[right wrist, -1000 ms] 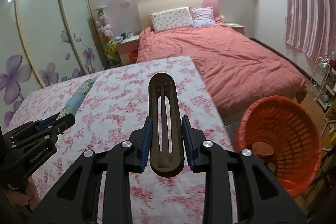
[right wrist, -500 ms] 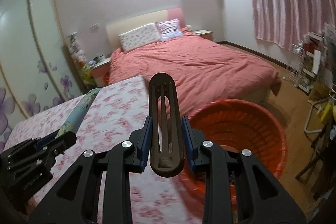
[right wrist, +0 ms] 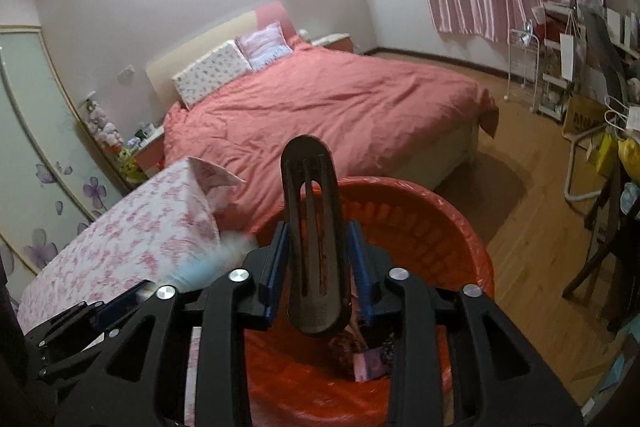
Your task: Collect trash
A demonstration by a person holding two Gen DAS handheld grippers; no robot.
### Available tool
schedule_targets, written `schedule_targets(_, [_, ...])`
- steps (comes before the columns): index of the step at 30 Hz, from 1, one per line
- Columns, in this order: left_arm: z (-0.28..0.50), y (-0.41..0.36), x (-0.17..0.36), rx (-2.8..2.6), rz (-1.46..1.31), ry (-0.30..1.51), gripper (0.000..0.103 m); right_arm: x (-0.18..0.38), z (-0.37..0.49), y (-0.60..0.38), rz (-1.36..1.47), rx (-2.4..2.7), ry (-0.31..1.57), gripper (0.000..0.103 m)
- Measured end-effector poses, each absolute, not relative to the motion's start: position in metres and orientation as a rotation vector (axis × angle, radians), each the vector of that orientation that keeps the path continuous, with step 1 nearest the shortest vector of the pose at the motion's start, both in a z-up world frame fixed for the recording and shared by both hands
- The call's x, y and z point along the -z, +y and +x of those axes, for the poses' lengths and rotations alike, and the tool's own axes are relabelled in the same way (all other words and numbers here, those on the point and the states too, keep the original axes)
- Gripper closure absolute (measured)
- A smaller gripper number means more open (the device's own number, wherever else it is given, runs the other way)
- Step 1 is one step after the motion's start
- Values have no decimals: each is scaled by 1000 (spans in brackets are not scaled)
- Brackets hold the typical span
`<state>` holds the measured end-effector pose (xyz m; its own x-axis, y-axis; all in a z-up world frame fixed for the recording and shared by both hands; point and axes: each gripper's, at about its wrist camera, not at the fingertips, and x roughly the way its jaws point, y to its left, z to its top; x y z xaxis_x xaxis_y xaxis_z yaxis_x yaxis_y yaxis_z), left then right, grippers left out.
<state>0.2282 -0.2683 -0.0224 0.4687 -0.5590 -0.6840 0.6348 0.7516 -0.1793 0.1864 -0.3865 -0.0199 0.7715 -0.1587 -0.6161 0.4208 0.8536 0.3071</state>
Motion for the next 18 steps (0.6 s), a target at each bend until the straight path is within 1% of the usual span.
schedule_targets(1, [231,-268,26,723,100,804,58,21,183,-388,448,328,616,50])
schedule_targets(2, [232,-266,28,718,97,805,54,23,182,-388,434,343,614,43])
schedule_targets(3, [232,-263,30,706,97,802,49,22,177,-387,425,354,609,42])
schedule_targets(4, [233,-259,31,695,100,797,47,23,172,-386,415,363,604,38])
schedule_targets(5, [233,-254,31,679,103,794,41,22,168,-383,403,375,600,32])
schedule_targets(6, [233,-247,32,668,103,794,35,21,165,-379,383,393,598,29])
schedule_targets(7, [233,-241,32,661,100,795,32,21,163,-379,360,412,599,24])
schedule_targets(8, [231,-231,32,649,95,796,24,19,160,-374,326,441,599,18])
schedule_targets(9, [230,-224,31,635,91,795,16,18,157,-370,282,478,602,15])
schedule_targets(11, [224,-204,28,600,70,800,10,13,153,-360,210,540,598,8])
schedule_targets(13, [219,-186,26,573,49,819,6,7,144,-345,146,589,579,2])
schedule_targets(14, [216,-180,24,559,46,824,4,4,140,-338,121,610,569,2])
schedule_targets(18, [197,-144,18,412,91,810,4,-6,124,-316,68,660,577,2])
